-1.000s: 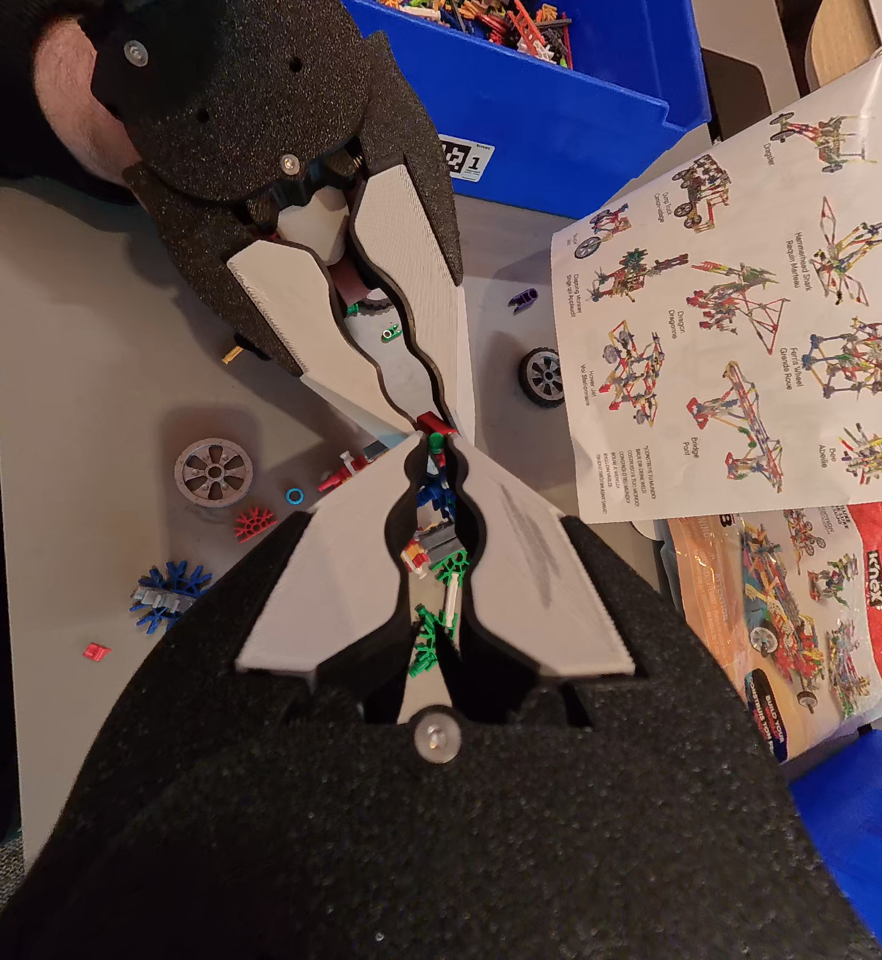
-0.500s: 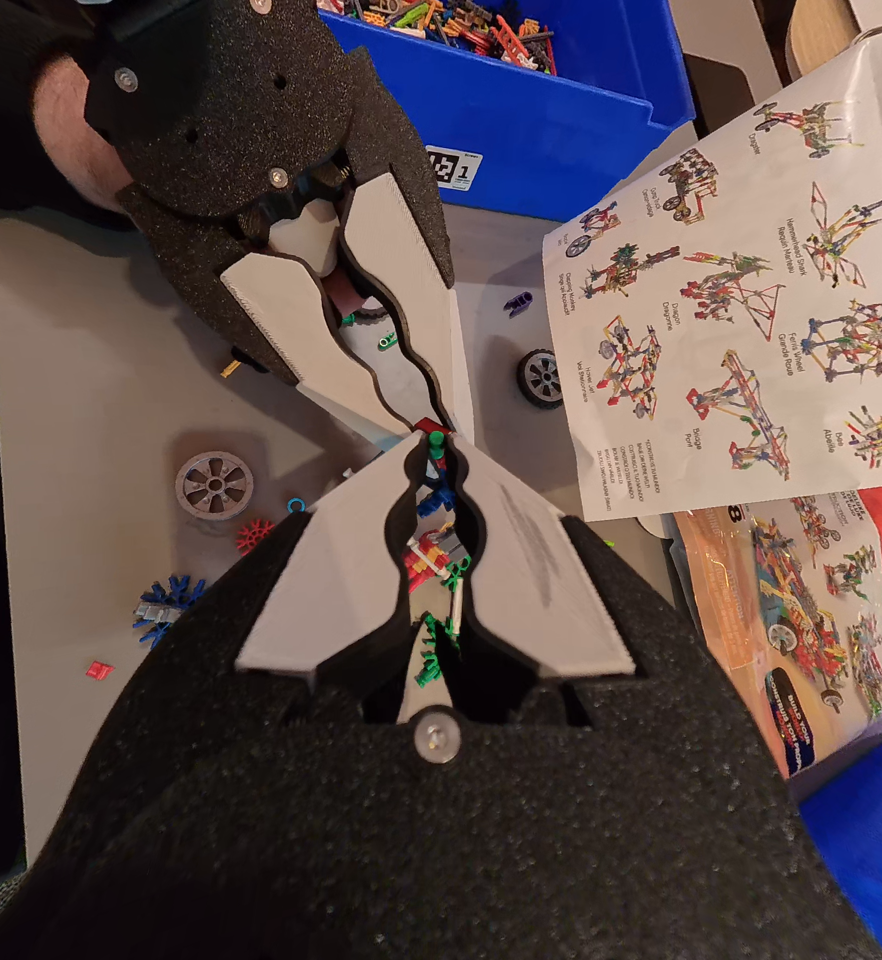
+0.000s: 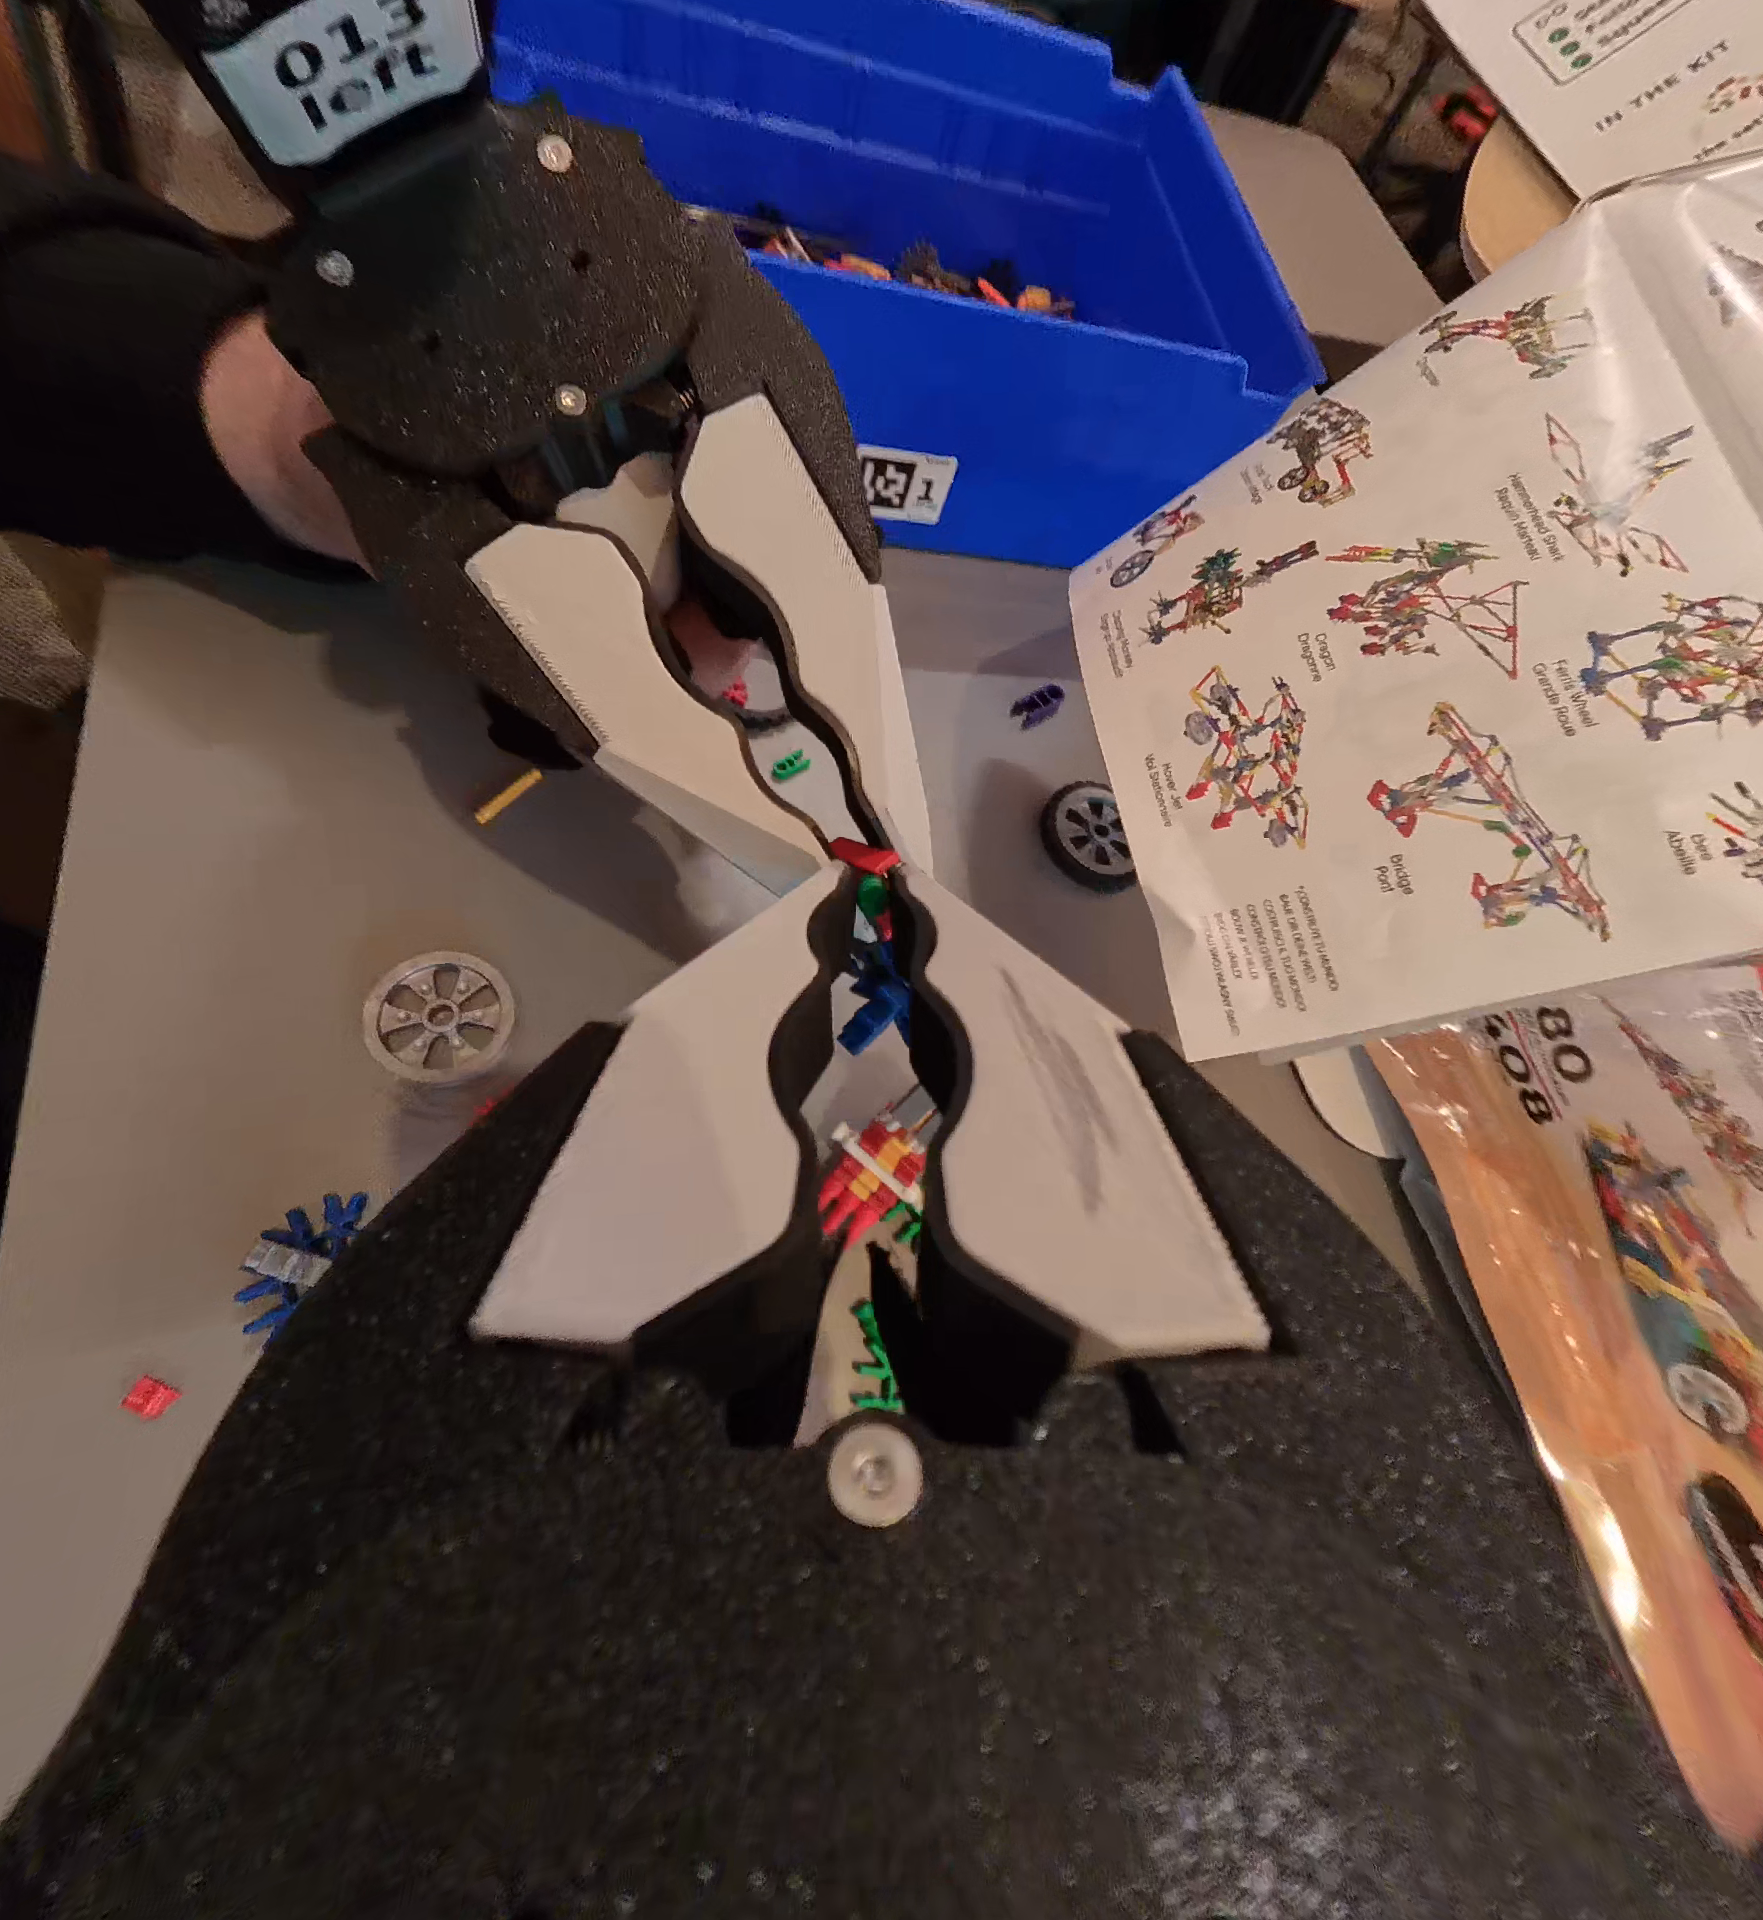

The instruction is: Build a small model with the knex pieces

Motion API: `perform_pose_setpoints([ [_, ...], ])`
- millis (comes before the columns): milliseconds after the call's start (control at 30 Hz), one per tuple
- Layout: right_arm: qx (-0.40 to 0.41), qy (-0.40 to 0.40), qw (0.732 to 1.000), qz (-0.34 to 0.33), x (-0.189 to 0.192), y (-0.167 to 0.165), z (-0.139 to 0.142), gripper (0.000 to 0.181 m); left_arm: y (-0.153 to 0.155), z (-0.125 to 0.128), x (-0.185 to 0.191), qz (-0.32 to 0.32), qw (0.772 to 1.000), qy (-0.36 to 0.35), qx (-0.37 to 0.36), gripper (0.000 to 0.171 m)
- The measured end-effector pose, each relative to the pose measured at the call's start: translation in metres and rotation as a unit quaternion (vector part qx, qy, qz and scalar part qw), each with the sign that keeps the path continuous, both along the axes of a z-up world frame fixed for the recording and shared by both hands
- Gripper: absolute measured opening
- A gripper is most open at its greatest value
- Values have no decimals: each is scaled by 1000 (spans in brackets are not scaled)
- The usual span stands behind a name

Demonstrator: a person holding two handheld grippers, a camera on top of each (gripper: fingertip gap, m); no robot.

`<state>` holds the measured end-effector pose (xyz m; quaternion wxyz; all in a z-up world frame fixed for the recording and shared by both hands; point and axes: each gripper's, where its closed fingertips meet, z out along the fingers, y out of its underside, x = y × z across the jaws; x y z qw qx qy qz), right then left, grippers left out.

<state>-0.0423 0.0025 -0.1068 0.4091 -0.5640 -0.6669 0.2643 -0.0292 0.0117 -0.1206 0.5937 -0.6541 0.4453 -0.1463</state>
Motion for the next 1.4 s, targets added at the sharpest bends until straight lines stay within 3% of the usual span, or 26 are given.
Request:
perform_pose_setpoints([
  [600, -43, 4, 996, 82, 2, -4, -5, 5, -1, -4, 0, -17, 1000, 1, -9, 11],
  [1133, -41, 24, 997, 54, -3, 1, -3, 5, 3, -3, -3, 0, 1000, 11, 11, 7],
  [1400, -96, 64, 993, 28, -5, 4, -2, 5, 6, -3, -5, 10, 1000, 12, 15, 7],
])
